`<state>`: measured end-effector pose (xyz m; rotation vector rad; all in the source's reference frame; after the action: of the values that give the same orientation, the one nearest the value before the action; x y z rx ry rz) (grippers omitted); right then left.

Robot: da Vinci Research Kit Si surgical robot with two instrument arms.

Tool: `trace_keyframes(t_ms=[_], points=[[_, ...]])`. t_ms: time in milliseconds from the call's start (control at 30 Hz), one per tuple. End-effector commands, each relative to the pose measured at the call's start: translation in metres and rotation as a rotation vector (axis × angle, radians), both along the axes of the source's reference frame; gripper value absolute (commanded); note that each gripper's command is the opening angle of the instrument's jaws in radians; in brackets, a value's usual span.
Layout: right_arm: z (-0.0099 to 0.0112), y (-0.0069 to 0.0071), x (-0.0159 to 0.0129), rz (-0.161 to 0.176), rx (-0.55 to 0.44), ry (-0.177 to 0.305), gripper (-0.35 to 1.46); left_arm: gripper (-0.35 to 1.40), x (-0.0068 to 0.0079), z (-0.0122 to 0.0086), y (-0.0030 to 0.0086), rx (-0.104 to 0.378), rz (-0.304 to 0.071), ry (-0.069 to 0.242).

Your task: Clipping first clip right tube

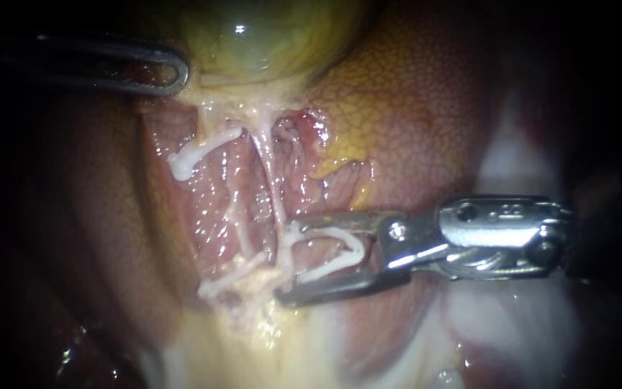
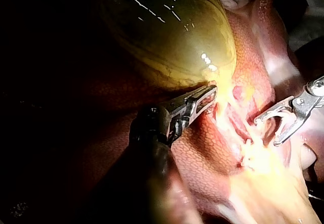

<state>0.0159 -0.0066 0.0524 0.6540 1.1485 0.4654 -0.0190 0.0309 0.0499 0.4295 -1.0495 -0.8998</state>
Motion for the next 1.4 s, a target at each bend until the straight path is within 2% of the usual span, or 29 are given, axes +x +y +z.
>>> trace_keyframes(t_ms=[33, 300, 500, 600, 800, 933, 1167, 1400], points=[[0.0005, -0.0001, 0.0001, 0.001, -0.001, -0.001, 0.47, -0.35, 0.0000, 0.0000, 0.0000, 0.000, 0.000, 0.000], [0.0027, 0.0002, 0.0000, 0.004, -0.009, -0.004, 0.48, -0.35, 0.0000, 0.0002, 0.0000, 0.000, 0.000, 0.000], [0.0046, 0.0005, 0.0005, 0.021, 0.011, 0.009, 0.48, -0.35, 0.0000, 0.0003, 0.0000, -0.001, 0.000, 0.001], [0.0052, 0.0008, 0.0008, 0.031, 0.052, 0.053, 0.48, -0.35, 0.0000, 0.0003, 0.0000, -0.001, 0.000, 0.001], [0.0066, 0.0019, 0.0017, 0.041, 0.122, 0.109, 0.50, -0.35, 0.0000, 0.0003, -0.0001, -0.001, 0.000, 0.001], [0.0076, 0.0023, 0.0021, 0.036, 0.169, 0.154, 0.50, -0.35, 0.0000, 0.0003, -0.0001, -0.001, 0.000, 0.001], [0.0086, 0.0015, 0.0026, 0.011, 0.262, 0.259, 0.50, -0.35, -0.0001, 0.0004, -0.0001, -0.002, -0.001, 0.001], [0.0075, 0.0004, 0.0029, -0.032, 0.308, 0.368, 0.47, -0.35, -0.0002, 0.0004, -0.0001, -0.002, -0.001, 0.001]])
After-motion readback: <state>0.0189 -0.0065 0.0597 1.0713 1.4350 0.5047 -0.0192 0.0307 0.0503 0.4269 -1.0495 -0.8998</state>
